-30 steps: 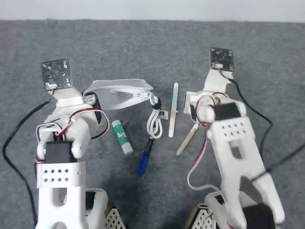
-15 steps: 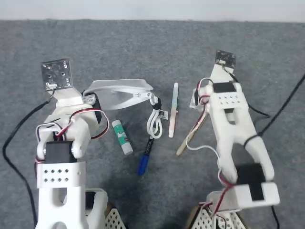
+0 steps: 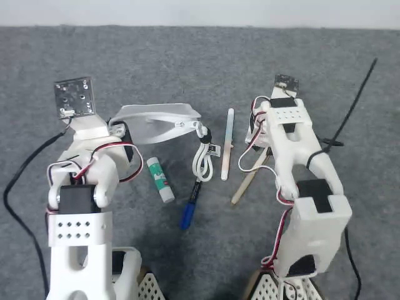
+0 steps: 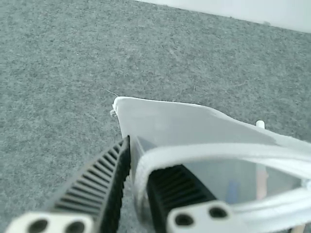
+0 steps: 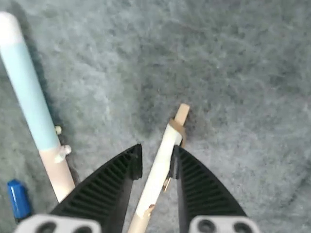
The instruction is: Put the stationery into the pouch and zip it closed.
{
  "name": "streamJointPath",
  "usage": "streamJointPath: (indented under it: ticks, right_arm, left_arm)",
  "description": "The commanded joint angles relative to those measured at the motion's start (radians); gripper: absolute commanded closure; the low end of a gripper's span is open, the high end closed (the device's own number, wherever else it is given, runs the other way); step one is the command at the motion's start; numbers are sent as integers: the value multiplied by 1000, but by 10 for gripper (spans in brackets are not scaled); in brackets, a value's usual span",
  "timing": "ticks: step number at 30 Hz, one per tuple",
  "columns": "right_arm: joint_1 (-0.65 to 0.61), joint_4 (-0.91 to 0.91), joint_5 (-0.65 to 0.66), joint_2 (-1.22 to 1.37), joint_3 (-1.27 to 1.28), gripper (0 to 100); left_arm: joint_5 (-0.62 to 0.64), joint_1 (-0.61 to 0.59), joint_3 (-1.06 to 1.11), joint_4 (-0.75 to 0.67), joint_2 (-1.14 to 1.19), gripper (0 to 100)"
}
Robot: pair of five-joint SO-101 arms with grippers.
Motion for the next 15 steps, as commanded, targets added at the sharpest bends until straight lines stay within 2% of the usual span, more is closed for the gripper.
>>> streamJointPath:
  ticks: [1,6,13,15]
  right_arm:
    - [42,8,-11,15,-86,902]
    - [68,15,-11,77,-129,903]
    - [62,137,-11,162,-242,905]
    - [62,154,-11,182,-265,933]
  left_arm:
    - [15,-8,-13,-25,-6,989]
    - [14,-8,-13,-18,-6,989]
    - [14,-8,-15,-11,-6,989]
    - [14,-8,-15,-11,-6,989]
